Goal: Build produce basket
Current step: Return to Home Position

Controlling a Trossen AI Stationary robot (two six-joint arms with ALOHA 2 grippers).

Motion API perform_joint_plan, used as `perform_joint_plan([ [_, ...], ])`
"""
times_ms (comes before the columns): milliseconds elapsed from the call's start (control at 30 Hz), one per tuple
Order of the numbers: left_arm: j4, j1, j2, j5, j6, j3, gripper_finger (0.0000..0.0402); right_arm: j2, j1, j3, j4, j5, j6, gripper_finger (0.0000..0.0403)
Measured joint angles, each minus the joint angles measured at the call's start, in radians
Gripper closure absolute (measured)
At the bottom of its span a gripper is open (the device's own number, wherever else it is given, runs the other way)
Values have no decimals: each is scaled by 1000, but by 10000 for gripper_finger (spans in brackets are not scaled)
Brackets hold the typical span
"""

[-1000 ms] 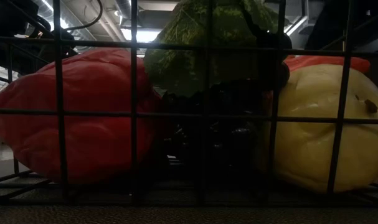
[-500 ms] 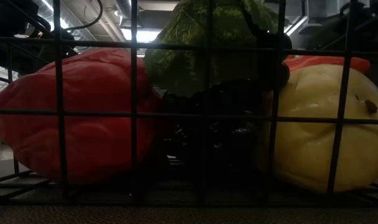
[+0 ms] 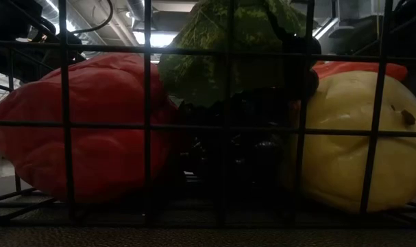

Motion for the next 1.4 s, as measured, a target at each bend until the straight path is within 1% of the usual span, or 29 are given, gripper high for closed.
perform_joint_plan([
  [67,0,0,0,0,0,0,172,-28,0,-29,84,-4,-30,255],
  [133,0,0,0,0,0,0,172,-29,0,-30,100,-7,-55,255],
  [300,1,0,0,0,0,0,172,-17,0,-30,88,-3,-41,255],
  [467,0,0,0,0,0,0,172,-1,0,-30,90,-2,32,255],
  [1400,0,0,0,0,0,0,172,-1,-1,-30,91,0,30,255],
])
